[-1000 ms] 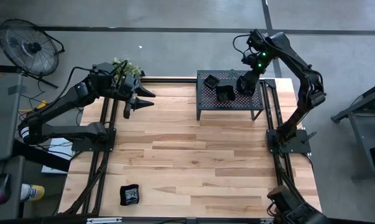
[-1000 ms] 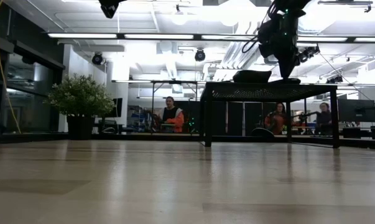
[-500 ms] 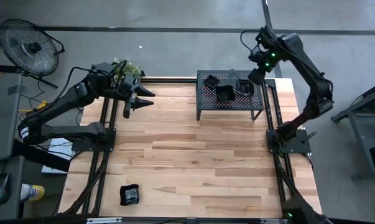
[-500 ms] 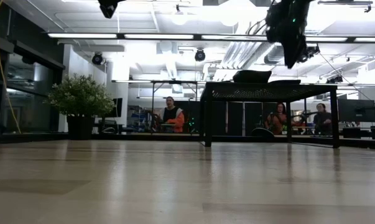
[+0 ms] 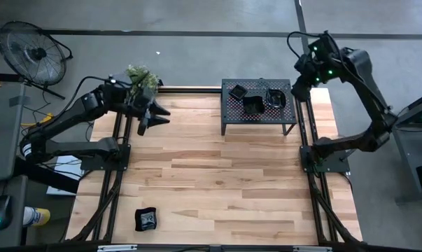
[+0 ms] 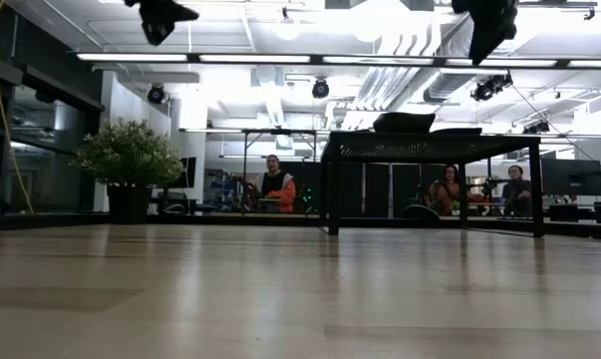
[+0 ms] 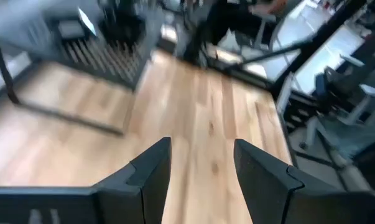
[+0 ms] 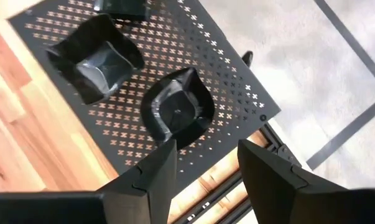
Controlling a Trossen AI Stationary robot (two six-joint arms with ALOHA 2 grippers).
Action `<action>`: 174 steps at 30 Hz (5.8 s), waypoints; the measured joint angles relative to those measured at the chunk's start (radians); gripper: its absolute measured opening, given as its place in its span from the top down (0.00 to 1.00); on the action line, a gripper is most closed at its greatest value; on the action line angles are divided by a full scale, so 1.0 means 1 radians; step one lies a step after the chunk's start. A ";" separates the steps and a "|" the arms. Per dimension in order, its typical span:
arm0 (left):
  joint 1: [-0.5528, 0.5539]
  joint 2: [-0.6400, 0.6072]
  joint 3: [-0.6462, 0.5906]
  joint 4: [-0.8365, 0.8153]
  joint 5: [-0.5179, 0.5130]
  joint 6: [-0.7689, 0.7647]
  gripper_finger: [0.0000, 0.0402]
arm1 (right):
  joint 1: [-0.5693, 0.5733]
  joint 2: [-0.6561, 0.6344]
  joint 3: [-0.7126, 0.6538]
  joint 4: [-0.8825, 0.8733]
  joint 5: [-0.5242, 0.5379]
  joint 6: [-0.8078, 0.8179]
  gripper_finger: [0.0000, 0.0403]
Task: Pick & Place Mini shaped plates
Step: Stack the black distorted square plate on top of the black distorted square plates on the shelf
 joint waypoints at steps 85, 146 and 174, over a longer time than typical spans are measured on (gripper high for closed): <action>-1.322 0.698 -0.180 -0.029 -0.409 -0.825 0.76 | 0.324 -0.059 -0.001 -0.007 -0.023 -0.067 0.59; -0.960 0.696 0.316 -0.180 -1.426 -0.425 1.00 | 0.418 -0.506 -0.476 0.437 -0.149 0.343 0.60; -0.719 0.662 0.320 0.441 -1.595 0.160 1.00 | 0.984 -0.497 -0.922 1.249 0.493 0.585 0.60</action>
